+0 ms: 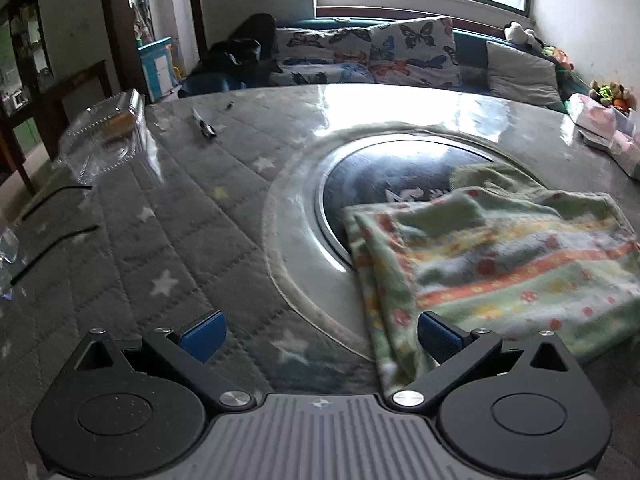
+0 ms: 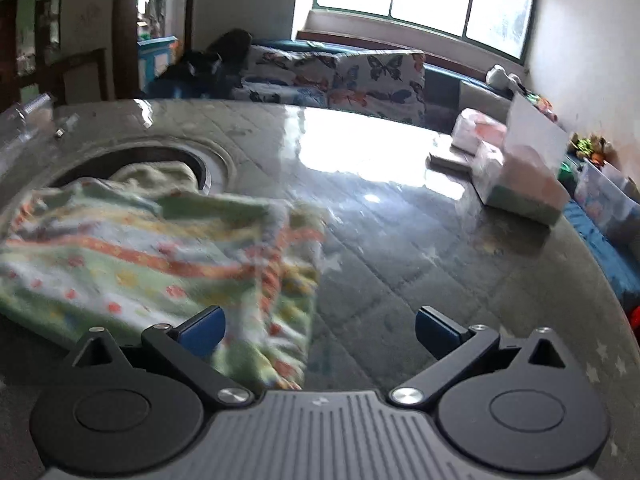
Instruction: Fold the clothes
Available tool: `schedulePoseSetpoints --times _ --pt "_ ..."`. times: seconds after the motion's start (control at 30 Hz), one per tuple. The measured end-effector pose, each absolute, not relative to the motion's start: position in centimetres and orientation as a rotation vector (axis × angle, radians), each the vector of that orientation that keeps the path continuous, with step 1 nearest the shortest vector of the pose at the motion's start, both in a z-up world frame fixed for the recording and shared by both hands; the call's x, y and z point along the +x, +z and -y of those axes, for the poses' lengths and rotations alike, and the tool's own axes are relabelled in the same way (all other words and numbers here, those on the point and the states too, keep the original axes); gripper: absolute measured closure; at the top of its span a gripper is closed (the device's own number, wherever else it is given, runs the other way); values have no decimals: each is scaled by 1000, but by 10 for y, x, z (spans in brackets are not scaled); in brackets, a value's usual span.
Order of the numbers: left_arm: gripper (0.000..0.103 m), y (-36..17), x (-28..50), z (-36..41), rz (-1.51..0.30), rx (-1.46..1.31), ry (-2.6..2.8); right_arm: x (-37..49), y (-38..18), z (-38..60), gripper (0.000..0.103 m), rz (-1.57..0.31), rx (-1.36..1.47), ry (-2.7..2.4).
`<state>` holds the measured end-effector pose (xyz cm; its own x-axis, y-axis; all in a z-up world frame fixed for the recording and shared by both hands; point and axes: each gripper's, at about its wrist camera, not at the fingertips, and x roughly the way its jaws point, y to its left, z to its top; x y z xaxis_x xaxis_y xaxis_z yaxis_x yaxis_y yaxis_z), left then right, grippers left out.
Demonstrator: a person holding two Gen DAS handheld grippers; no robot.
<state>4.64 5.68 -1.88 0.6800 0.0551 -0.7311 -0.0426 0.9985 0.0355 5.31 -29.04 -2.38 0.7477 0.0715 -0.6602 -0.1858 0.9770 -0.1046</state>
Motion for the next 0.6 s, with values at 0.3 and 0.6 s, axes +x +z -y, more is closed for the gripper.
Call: schedulePoseSetpoints --times 0.3,0.6 --pt "0 -14 86 -50 -790 77 59 91 -17 260 6 -683 -190 230" --pt "0 -32 117 -47 -830 100 48 128 -32 260 8 -714 -197 187"
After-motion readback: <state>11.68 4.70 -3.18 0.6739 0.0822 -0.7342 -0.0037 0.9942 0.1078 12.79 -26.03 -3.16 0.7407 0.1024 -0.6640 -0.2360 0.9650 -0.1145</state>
